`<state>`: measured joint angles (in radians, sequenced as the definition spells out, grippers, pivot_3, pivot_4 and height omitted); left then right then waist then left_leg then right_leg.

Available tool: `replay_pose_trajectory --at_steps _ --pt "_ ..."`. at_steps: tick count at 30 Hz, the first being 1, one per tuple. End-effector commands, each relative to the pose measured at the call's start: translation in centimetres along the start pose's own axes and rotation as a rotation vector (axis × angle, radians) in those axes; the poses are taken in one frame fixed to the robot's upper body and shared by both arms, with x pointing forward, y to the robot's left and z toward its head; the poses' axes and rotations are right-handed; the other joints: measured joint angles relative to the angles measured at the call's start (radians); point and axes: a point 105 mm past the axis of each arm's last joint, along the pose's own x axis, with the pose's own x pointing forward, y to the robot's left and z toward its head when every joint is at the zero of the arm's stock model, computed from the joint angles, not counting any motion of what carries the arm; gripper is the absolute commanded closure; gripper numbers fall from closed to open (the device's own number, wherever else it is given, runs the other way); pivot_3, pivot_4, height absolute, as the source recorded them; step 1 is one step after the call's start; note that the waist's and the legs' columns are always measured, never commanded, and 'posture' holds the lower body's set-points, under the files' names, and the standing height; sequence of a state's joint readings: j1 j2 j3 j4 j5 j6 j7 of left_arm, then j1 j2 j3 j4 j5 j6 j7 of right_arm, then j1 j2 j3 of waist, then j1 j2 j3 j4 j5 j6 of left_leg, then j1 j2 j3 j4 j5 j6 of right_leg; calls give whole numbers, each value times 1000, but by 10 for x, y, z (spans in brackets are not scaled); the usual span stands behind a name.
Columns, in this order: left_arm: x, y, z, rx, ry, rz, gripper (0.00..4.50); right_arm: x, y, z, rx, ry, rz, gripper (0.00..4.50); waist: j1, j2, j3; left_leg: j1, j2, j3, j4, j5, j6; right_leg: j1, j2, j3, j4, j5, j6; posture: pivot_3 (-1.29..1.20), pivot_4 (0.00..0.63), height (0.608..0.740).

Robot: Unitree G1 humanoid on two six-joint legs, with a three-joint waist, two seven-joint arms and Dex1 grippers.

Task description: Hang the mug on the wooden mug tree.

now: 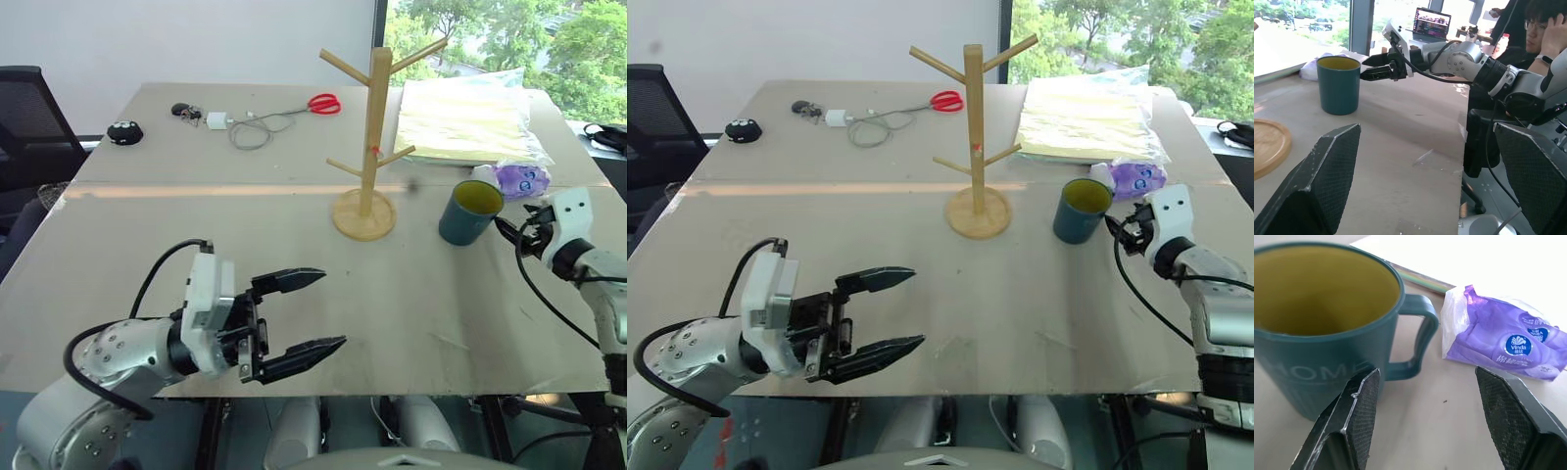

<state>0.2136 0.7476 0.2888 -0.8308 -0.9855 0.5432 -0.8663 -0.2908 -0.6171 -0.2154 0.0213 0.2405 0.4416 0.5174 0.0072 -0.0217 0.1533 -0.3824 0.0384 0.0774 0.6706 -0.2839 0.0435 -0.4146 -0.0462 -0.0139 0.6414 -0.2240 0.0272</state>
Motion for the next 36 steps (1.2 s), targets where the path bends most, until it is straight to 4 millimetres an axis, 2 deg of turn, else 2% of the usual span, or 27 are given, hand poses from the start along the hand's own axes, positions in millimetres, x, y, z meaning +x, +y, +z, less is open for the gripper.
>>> replay_pose_trajectory --at_steps 1,11,16,24,30,36 --pt "-7 -2 7 30 -21 3 0 7 -4 12 -35 -39 -14 1372 0 0 0 0 0 0 0 0 0 0 0 0 0 0 0 0 150 740" --pt "0 -12 2 37 -16 23 0 24 1 17 -31 -65 9 1372 -2 0 0 -1 0 0 0 0 0 0 0 0 0 0 0 0 150 740" --pt "-2 -10 0 47 -13 43 0 30 7 21 -22 -81 45 1372 -6 1 0 -1 0 0 0 0 0 0 0 0 0 0 0 0 150 740" --pt "-8 -6 -3 43 -10 56 0 25 39 30 0 -95 196 1372 -17 1 1 -1 0 0 0 0 0 -1 0 0 0 0 0 0 150 740" --pt "-7 -5 -5 41 -9 55 0 28 39 32 -6 -97 176 1372 -18 1 1 -1 0 0 0 0 0 -1 0 0 0 0 0 0 150 740" --pt "-2 -6 -5 44 -13 55 0 41 43 29 -3 -90 148 1372 -19 1 1 -1 0 0 0 0 0 -1 0 0 0 0 0 0 150 740"
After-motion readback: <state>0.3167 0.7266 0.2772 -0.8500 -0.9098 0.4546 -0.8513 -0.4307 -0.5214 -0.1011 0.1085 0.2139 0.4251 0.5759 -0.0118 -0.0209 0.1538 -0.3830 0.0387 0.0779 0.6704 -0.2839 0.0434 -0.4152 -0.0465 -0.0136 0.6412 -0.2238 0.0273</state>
